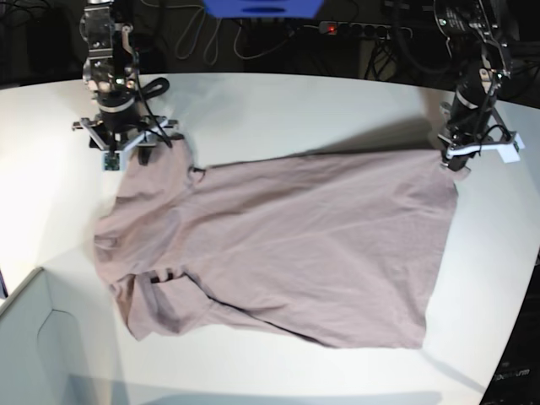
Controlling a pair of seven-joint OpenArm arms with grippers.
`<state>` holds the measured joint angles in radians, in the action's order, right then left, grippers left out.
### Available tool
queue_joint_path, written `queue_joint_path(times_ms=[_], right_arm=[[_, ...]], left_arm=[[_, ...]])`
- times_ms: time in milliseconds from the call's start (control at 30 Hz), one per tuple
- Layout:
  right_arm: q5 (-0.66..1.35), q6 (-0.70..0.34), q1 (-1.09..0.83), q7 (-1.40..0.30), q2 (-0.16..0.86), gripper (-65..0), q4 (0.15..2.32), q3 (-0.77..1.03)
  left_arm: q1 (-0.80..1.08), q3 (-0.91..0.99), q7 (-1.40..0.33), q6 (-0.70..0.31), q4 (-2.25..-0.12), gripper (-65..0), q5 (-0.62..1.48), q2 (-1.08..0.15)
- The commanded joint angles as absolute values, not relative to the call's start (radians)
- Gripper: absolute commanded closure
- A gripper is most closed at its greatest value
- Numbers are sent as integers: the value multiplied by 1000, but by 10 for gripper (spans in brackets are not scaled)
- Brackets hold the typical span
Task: Layout the t-shirt on the table in an organized manner, then fold the t-shirt properly
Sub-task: 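Pull the pink shirt toward the arm bases with both grippers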
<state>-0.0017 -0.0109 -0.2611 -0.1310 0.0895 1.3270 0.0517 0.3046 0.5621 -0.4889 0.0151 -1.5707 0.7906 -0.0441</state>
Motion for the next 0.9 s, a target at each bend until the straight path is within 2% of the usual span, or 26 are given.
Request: queue_joint_path(times_ms=[0,67,200,333,567,767,867], right_arm=[[-5,-13,-269,-163,91,-285,1333,50],[-5,-13,-272,-163,88,-231,1333,21],[-5,-13,-305,-163,93,0,1339,-5],[-5,-13,-363,-154,113,0,1383,-4],[-5,-13,-584,-31,120,0,1666,62],[-4,-10,-760,148,116,0,1794,90],[-4,-10,-819,254,76,0,1804,110]], left_arm=[[306,567,-469,4,-1584,0,802,-50],[306,567,-469,4,-1584,0,802,-51],[306,567,-469,4,-1584,0,802,-56],[308,567,-469,4,-1586,0,802,-56],[340,568,-464,4,-1626,0,803,-56],[389,568,-460,4,-1684,0,803,-56],[392,579,-460,2,-1682,0,803,-56]])
